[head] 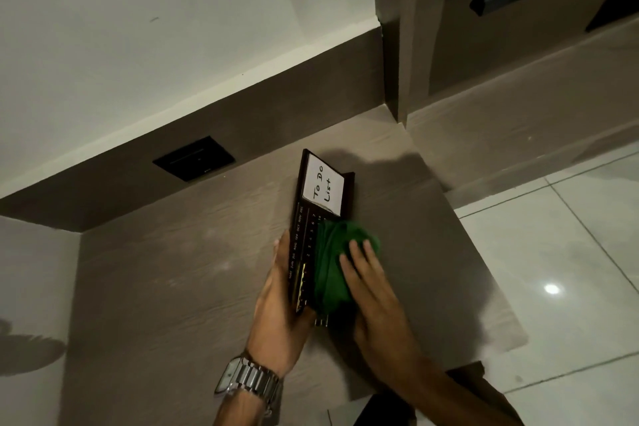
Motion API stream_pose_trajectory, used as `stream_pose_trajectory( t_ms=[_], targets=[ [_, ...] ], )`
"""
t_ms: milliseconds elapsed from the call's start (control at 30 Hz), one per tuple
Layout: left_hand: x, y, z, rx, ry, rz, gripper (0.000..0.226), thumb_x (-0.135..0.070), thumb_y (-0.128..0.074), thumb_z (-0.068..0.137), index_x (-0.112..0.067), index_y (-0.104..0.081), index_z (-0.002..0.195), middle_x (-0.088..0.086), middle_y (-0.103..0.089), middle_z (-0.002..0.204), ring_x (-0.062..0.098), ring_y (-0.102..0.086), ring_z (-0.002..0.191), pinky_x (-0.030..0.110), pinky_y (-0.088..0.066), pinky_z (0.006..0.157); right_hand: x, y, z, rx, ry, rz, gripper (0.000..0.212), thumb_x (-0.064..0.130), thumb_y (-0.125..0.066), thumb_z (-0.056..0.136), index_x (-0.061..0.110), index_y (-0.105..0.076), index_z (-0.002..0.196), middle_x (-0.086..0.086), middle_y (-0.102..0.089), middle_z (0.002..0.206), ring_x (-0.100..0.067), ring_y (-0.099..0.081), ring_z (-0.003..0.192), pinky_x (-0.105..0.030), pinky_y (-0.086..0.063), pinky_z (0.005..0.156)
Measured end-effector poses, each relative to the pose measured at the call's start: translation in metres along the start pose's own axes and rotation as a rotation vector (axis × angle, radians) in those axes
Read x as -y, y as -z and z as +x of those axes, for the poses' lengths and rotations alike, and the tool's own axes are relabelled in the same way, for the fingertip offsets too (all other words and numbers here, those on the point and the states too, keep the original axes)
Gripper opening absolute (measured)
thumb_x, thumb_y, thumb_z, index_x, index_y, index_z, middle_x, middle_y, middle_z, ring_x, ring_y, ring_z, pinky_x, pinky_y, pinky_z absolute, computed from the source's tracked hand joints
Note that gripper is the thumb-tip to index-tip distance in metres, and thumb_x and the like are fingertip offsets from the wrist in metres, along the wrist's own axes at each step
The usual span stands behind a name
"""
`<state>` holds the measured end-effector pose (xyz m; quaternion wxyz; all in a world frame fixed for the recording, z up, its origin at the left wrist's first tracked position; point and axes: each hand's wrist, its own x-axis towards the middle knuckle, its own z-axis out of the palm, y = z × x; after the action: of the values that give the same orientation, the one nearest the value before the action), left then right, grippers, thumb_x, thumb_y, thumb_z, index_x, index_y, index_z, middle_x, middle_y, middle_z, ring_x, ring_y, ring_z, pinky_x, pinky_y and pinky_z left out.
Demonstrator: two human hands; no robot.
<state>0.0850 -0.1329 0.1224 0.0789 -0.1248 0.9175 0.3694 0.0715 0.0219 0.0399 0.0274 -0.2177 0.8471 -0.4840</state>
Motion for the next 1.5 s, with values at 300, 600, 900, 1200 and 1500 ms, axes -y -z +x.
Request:
stream_pose_trajectory(
  t_ms=[300, 600, 900, 1200, 1500],
  targets=[
    [-0.003, 0.002, -0.002, 0.045, 0.034, 0.008, 0.108, 0.000, -0.077, 0.072, -0.018, -0.007, 0.153, 0.005, -0.030, 0.159, 0.023, -0.035, 0.144, 0.052, -0.037, 0.114, -0.006, 0.004, 0.075, 0.084, 0.275, -0.215, 0.096, -0.013, -0.063, 0.072, 0.019, -0.016, 0.150, -0.007, -0.018, 0.158, -0.028, -0.006, 0.146, -0.054, -0.029, 0.111],
    [-0.002, -0.001, 0.000, 0.047, 0.028, 0.007, 0.113, -0.001, -0.075, 0.075, -0.037, 0.002, 0.150, -0.010, -0.026, 0.155, 0.015, -0.035, 0.140, 0.042, -0.038, 0.113, -0.015, 0.009, 0.083, 0.070, 0.357, -0.219, 0.076, -0.003, -0.045, 0.073, 0.014, -0.032, 0.146, -0.008, -0.029, 0.154, -0.030, -0.014, 0.144, -0.053, -0.027, 0.108],
    [-0.005, 0.001, -0.001, 0.059, 0.066, 0.020, 0.116, 0.006, -0.068, 0.077, -0.047, 0.007, 0.148, -0.004, -0.033, 0.156, 0.023, -0.044, 0.136, 0.056, -0.045, 0.105, -0.006, 0.028, 0.125, 0.011, 0.316, -0.204, 0.078, -0.015, -0.059, 0.073, 0.011, -0.038, 0.144, -0.009, -0.035, 0.153, -0.032, -0.020, 0.143, -0.057, -0.030, 0.108],
    [-0.003, 0.000, -0.001, 0.072, 0.086, -0.007, 0.118, 0.006, -0.069, 0.077, -0.048, 0.009, 0.147, -0.010, -0.032, 0.152, 0.016, -0.040, 0.134, 0.046, -0.043, 0.103, -0.011, 0.033, 0.168, -0.048, -0.005, -0.211, 0.073, -0.003, -0.061, 0.083, 0.013, -0.031, 0.147, -0.006, -0.032, 0.154, -0.026, -0.021, 0.143, -0.043, -0.018, 0.115],
    [0.010, 0.000, 0.006, 0.055, 0.125, -0.390, 0.104, 0.015, -0.068, 0.075, -0.046, -0.022, 0.145, -0.049, -0.047, 0.126, -0.019, -0.048, 0.119, 0.012, -0.050, 0.087, 0.005, 0.016, 0.057, 0.031, 0.224, -0.201, 0.072, -0.008, -0.054, 0.070, 0.009, -0.046, 0.139, -0.008, -0.043, 0.147, -0.032, -0.026, 0.141, -0.054, -0.033, 0.107]
  ],
)
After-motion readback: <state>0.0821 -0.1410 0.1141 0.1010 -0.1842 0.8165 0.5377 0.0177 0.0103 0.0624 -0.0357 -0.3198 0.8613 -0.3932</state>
